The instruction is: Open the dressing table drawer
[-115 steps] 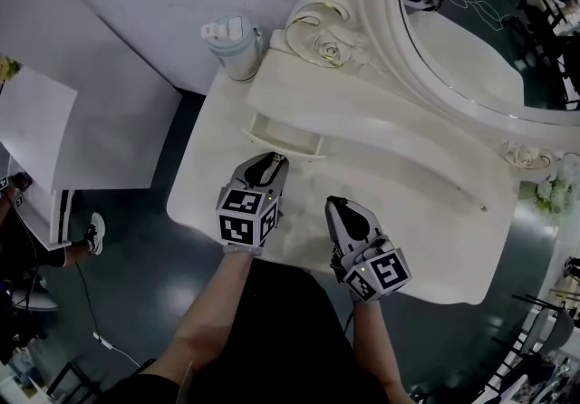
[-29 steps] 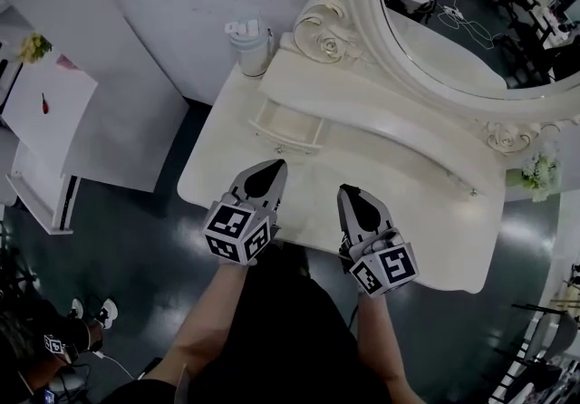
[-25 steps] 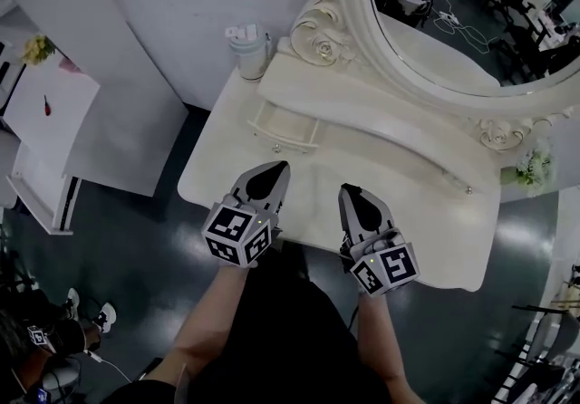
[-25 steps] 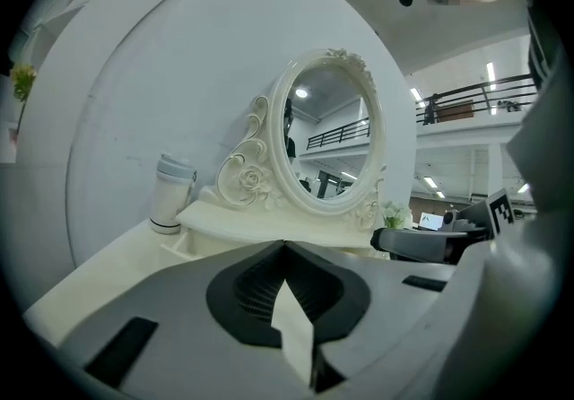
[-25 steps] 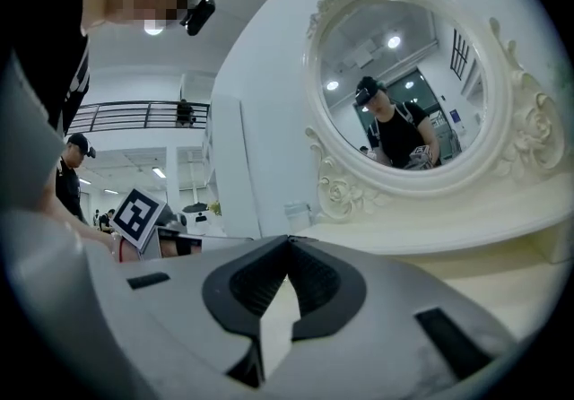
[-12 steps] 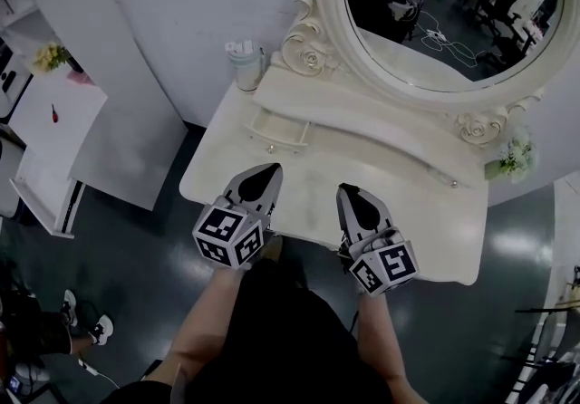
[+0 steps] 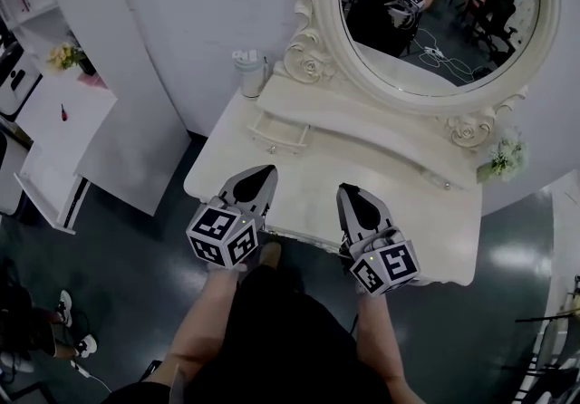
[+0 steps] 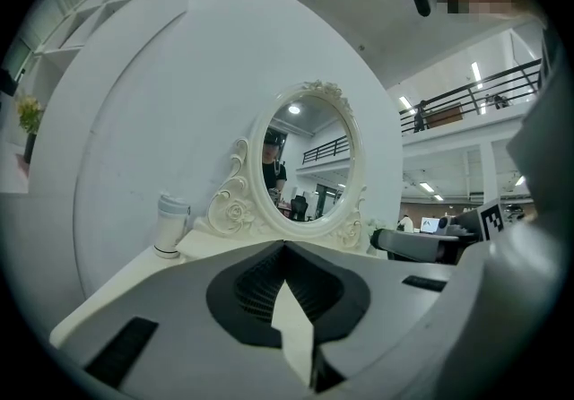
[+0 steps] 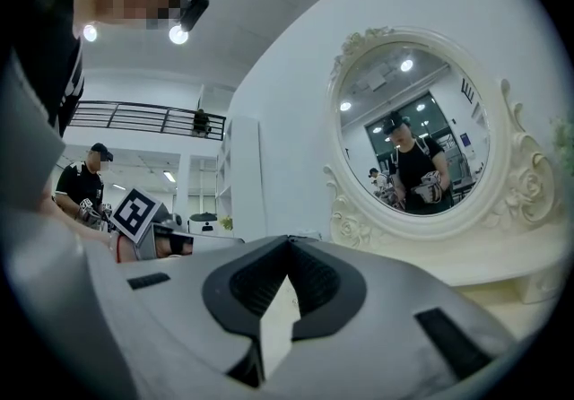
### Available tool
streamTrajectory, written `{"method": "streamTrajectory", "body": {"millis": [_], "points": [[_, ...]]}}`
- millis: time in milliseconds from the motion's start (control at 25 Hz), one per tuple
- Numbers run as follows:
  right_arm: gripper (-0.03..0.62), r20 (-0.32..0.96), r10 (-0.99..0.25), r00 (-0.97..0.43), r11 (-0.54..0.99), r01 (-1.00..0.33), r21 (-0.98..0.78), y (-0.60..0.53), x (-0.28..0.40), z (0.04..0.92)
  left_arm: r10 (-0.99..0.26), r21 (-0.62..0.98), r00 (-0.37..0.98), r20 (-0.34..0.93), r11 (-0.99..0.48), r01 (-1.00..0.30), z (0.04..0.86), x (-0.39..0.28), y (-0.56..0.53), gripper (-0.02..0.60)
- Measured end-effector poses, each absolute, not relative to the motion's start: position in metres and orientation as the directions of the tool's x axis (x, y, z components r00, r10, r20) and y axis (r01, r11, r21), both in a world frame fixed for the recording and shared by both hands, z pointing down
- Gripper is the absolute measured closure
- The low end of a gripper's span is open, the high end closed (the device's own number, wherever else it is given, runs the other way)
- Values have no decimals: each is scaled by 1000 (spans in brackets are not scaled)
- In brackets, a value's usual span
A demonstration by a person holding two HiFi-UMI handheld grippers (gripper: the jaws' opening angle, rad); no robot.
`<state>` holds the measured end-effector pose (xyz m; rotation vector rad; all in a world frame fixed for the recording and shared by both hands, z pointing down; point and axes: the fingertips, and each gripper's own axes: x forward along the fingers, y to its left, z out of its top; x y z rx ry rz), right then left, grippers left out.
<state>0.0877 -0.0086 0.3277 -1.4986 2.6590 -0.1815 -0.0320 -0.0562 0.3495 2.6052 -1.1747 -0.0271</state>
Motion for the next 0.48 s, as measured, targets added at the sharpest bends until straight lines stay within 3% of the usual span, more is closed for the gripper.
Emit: {"method": "streamTrajectory", "body": {"millis": [480], "points": [[589,-44,-842,-538,538,-833,-128,13,88,308,-745,263,663,75,-626,-734,331,-35,-33,581]]}}
